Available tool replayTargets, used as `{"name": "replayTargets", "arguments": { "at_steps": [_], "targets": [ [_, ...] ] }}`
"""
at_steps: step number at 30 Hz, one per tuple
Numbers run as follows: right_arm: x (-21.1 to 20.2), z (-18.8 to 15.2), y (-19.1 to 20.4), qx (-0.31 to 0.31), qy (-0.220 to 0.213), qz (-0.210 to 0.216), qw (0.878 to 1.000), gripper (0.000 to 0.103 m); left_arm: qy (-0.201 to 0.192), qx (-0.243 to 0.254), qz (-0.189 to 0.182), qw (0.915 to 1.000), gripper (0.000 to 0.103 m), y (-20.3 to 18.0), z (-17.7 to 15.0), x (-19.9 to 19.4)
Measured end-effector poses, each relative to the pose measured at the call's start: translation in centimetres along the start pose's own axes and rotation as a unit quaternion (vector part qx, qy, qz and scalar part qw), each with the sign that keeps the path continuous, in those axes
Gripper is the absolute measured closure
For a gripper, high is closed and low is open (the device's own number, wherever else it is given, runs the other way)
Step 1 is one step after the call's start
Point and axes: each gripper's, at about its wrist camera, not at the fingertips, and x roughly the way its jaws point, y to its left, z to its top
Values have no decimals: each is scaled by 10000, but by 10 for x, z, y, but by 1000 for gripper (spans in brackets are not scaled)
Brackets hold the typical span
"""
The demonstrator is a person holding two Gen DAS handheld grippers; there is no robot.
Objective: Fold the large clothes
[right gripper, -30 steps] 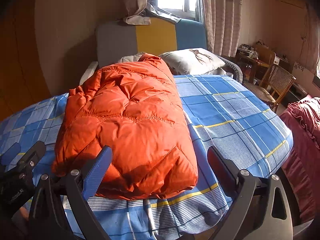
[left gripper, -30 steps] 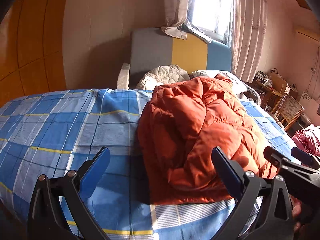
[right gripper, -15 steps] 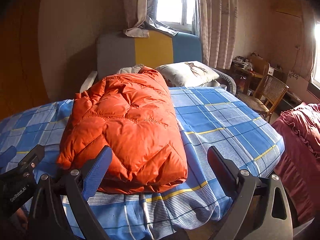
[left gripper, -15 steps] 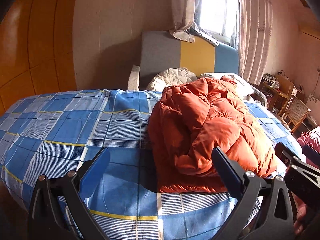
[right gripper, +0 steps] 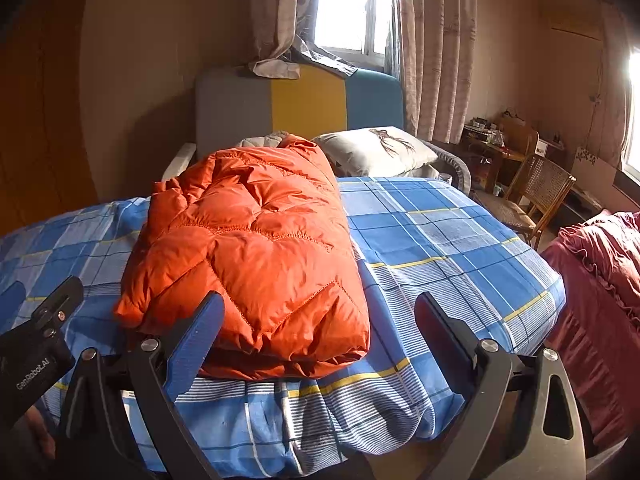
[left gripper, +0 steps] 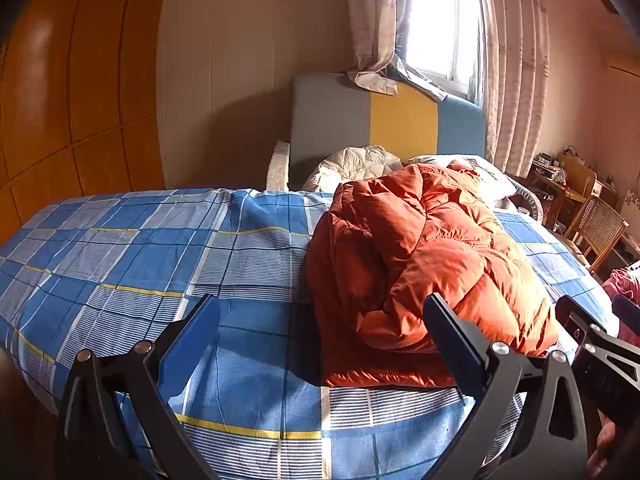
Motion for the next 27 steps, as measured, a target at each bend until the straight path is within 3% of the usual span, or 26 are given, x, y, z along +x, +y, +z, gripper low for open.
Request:
{"name": "replayTargets", "arguments": {
  "at_steps": [27],
  "targets": [
    [-6,0,19,-185,-81,62,9998,8,45,-134,13,9999,2,15,-5,-4]
  ]
}}
